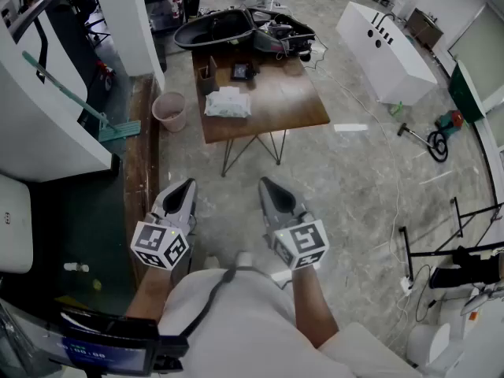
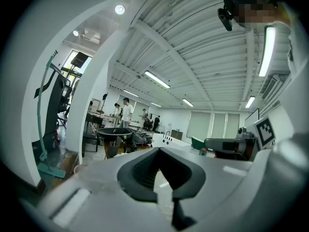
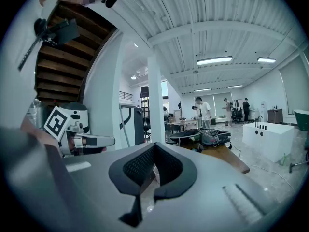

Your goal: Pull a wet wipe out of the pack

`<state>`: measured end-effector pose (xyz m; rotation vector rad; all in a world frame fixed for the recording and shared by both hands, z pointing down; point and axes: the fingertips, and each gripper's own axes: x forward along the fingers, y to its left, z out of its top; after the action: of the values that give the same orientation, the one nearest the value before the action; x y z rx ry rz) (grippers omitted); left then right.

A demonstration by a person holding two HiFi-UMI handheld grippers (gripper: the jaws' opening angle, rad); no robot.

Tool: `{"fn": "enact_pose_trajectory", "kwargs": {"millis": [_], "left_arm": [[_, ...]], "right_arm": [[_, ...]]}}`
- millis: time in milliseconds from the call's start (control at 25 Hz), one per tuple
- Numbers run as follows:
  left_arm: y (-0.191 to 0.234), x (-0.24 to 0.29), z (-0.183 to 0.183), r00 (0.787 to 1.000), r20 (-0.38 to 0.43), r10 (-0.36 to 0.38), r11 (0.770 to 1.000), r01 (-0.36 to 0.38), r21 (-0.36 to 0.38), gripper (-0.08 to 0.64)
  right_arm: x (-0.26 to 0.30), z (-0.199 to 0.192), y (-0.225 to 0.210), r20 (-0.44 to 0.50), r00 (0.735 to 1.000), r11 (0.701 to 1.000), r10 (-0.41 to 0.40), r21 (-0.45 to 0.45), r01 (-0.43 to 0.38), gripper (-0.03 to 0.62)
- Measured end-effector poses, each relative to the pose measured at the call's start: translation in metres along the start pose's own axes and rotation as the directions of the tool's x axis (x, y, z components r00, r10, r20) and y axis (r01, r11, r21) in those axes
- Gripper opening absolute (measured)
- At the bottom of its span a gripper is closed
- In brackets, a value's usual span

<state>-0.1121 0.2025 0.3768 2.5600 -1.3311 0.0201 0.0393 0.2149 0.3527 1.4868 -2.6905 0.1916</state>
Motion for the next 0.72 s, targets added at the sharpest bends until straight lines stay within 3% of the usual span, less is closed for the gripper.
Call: {"fn": "enact_pose_trajectory", "kwargs": {"millis": [720], "left_arm": [[-0.0072, 0.0070, -0.0038, 1.000, -0.011, -0.024, 1.000, 0.025, 0.011, 0.006]], "right_arm": [[-0.0023, -0.0009, -0.0110, 0.014, 1.000, 0.999, -0.005, 0.045, 0.005, 0.008]]}}
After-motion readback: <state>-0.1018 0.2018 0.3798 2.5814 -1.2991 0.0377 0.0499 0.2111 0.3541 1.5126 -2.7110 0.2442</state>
